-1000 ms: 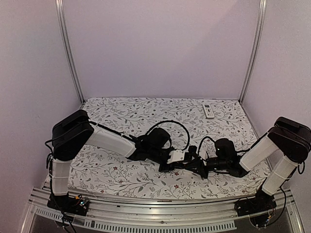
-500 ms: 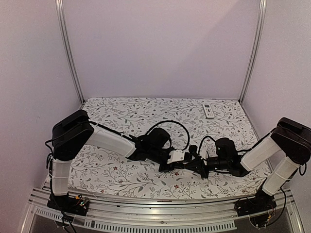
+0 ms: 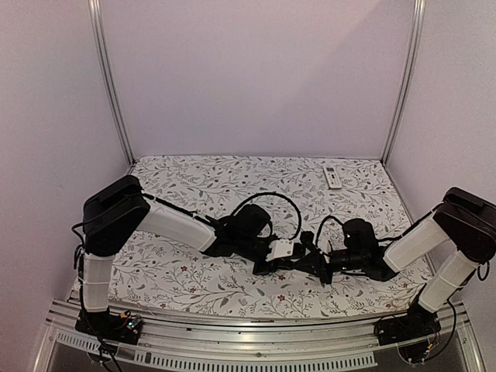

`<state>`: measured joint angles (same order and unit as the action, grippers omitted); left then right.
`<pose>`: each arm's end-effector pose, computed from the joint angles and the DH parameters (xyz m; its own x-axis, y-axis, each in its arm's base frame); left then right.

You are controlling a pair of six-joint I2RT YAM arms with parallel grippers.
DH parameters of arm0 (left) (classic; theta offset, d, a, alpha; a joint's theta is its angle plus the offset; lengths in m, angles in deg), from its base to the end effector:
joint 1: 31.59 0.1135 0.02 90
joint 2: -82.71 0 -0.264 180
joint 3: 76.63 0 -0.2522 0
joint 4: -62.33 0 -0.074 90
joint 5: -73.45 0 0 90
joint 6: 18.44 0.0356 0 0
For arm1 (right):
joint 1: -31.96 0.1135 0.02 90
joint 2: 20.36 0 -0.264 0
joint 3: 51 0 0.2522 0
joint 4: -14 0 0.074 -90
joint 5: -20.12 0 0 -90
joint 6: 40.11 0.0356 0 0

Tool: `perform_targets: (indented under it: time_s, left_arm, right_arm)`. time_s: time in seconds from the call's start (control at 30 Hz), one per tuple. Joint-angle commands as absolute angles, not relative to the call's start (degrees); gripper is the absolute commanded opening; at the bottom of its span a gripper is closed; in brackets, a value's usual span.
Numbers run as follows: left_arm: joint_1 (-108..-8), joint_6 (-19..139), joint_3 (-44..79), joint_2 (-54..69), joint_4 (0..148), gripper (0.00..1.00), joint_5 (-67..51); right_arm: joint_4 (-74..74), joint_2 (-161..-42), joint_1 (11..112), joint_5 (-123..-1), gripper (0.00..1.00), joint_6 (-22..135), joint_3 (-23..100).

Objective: Load the batteries into the remote control
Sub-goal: Place the battery in the battery compartment.

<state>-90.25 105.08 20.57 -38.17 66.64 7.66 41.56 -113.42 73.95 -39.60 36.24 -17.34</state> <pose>0.2126 -0.3771 0.1128 0.2248 0.5992 -0.7684 0.9744 -0.1382 0.1774 0.1749 0.1816 0.1048 -0.1696 -0.4268 -0.8883 -0.9633 0.2620 0.0580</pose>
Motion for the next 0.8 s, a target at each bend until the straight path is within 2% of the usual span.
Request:
perform_targets:
  time_s: [0.0, 0.27, 0.57, 0.77]
  left_arm:
    - [-89.1, 103.9, 22.5, -39.8, 71.3, 0.01, 5.8]
    - [-89.1, 104.5, 22.7, -40.0, 71.3, 0.01, 5.9]
    - [-89.1, 104.7, 22.7, -40.2, 71.4, 0.01, 6.5]
    - [-89.1, 104.7, 22.8, -40.2, 71.4, 0.01, 6.7]
  right_arm:
    - [35.6, -114.3, 75.7, -37.9, 0.06, 35.7, -17.5]
    - [37.9, -110.8, 76.1, -37.3, 0.11, 39.3, -18.5]
    - [32.4, -101.9, 75.9, -38.5, 0.15, 40.3, -18.5]
    - [34.2, -102.4, 74.5, -41.1, 0.17, 42.5, -19.2]
